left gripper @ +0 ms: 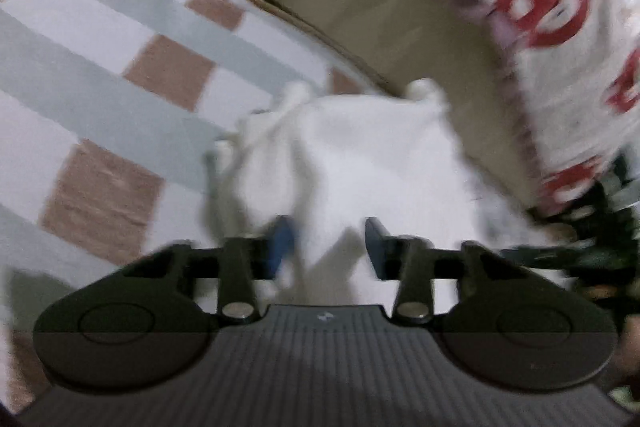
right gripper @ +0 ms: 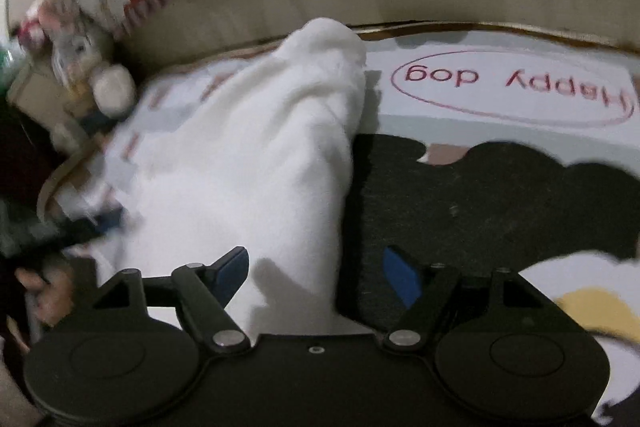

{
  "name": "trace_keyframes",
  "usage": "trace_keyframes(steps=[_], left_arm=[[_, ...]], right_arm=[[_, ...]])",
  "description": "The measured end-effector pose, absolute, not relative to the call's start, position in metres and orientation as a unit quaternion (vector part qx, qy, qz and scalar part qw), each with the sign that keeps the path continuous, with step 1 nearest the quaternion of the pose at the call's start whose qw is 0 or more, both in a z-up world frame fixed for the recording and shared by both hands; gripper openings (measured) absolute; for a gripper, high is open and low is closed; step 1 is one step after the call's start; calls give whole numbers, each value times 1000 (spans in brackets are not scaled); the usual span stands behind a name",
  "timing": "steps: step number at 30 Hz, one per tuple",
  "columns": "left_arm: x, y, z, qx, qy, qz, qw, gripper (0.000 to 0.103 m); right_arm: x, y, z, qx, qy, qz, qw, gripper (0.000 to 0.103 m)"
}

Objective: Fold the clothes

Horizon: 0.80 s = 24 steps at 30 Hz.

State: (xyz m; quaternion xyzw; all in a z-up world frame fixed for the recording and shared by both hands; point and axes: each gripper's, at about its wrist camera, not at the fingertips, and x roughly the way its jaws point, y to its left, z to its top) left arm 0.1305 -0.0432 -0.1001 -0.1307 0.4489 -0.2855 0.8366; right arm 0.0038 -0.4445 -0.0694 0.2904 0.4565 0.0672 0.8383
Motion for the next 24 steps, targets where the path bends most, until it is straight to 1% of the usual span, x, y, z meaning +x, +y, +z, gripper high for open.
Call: trace_keyframes(steps=[1, 2, 4, 6, 9, 11, 12, 13, 14, 16, 20, 23, 24], left_arm=[[128, -49, -100, -108, 446, -281, 843, 6], [124, -49, -94, -72, 419, -246, 871, 0], [117, -49, -82, 19, 356, -158, 921, 0], [127, -28, -85, -54, 393, -186, 899, 0], [139, -4, -92, -171, 445, -232, 848, 4], [144, 5, -101, -252, 475, -266, 800, 11], [143, 1, -100, -240, 481, -268, 800, 22], [141, -2, -98, -228, 486, -271, 799, 31], [139, -3, -98, -217, 491, -279, 796, 42], [128, -7, -91, -191, 492, -298, 796, 44], [113, -28, -85, -127, 502, -316, 795, 59], [107, -41, -87, -78, 517, -314, 793, 60], [107, -40, -93, -87, 527, -310, 787, 60]], right_arm=[[3, -444, -73, 311, 452, 73, 833, 78], [1, -443, -78, 324, 450, 78, 828, 78], [0, -435, -87, 324, 460, 82, 823, 78], [0, -427, -95, 306, 479, 88, 818, 78], [-4, -425, -102, 314, 482, 93, 813, 78], [-8, -427, -106, 326, 481, 96, 809, 79], [-8, -429, -107, 328, 481, 97, 807, 79], [-9, -430, -109, 330, 482, 98, 806, 80], [-9, -431, -110, 332, 482, 99, 805, 80], [-8, -431, -111, 331, 482, 100, 805, 80], [-5, -429, -109, 320, 486, 103, 806, 80], [-2, -429, -108, 312, 491, 107, 806, 80], [-1, -429, -107, 308, 493, 108, 807, 80]])
